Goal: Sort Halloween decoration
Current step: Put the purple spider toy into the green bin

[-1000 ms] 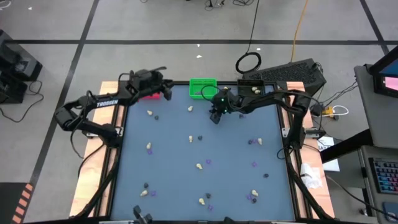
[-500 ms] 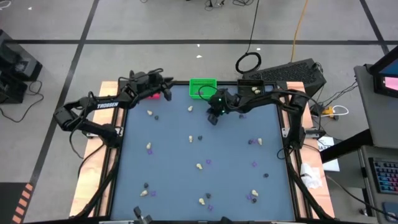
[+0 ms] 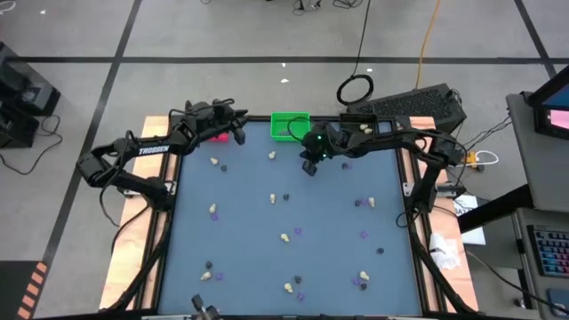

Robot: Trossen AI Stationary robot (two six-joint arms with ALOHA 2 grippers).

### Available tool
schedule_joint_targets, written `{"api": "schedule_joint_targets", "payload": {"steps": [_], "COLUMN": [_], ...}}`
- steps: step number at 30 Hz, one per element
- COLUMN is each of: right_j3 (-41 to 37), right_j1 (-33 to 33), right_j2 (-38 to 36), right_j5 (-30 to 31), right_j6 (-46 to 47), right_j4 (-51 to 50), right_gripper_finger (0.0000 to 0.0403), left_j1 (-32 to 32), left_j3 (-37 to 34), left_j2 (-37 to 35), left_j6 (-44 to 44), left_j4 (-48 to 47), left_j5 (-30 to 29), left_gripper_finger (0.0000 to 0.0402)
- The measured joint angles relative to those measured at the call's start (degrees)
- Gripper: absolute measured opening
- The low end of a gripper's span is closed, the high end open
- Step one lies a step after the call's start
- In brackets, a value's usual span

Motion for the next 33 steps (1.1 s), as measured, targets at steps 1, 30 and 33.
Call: {"api": "schedule_joint_targets", "payload": {"steps": [1,30,33], "right_j3": [0.0,0.0,0.2], "right_j1": [0.1,0.2,0.4], "right_j2": [0.0,6.2,6.2], "right_j5": [0.0,0.0,1.1], "right_j6": [-0.7,-8.8,-8.9], "right_j4": [-0.9,3.2,2.9], "right_gripper_finger": [0.0031,0.0008,0.0010], "left_j1": [0.0,-7.3,-8.0], "left_j3": [0.0,-1.4,-1.4], "left_j2": [0.0,0.4,0.4], "left_j6": [0.2,-0.2,-0.3], "left_j4": [0.0,-8.5,-9.6], "left_j5": [0.4,6.8,5.0], "left_gripper_finger": [0.0109,0.0108,0.0108]}}
